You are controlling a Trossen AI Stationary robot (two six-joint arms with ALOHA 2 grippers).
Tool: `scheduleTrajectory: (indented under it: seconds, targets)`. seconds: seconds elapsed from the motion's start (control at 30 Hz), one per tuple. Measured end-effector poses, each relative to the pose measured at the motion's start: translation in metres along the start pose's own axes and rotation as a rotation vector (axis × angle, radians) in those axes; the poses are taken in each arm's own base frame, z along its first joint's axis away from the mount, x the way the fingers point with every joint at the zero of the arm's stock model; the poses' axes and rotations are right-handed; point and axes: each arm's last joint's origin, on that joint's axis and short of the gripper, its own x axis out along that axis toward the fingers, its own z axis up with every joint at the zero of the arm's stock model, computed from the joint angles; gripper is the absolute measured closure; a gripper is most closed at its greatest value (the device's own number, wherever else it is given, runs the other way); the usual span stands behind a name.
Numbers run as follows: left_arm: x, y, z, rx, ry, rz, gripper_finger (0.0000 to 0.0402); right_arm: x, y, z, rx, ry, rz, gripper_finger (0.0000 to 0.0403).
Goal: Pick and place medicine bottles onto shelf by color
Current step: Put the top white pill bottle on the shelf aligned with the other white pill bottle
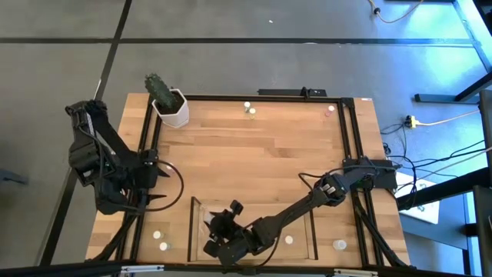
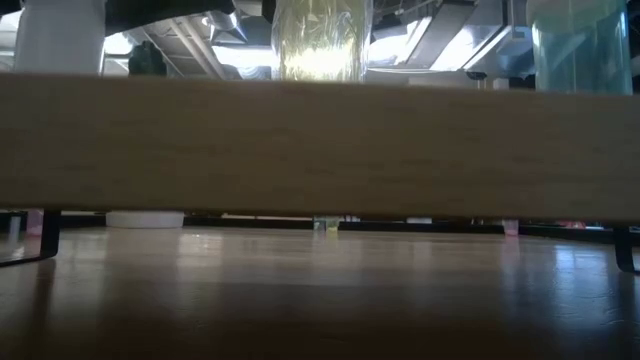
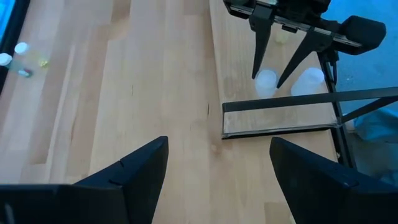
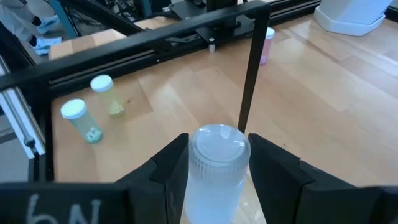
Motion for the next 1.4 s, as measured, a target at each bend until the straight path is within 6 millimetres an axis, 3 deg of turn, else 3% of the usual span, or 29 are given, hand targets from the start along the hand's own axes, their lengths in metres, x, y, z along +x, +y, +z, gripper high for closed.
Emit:
scheduleTrajectory:
  seconds: [0.4, 1.4]
  targets:
    - [-0.002, -0.006, 0.003, 0.032, -0.048, -0.049, 0.0127, 0.012, 0.002, -0.018, 0.013, 0.022, -0.006, 0.0247]
    - [-0.006, -0.012, -0.001, 0.071, -0.058, -0.093, 0.0127, 0.011, 0.002, -0.019, 0.006, 0.044, 0.010, 0.0247]
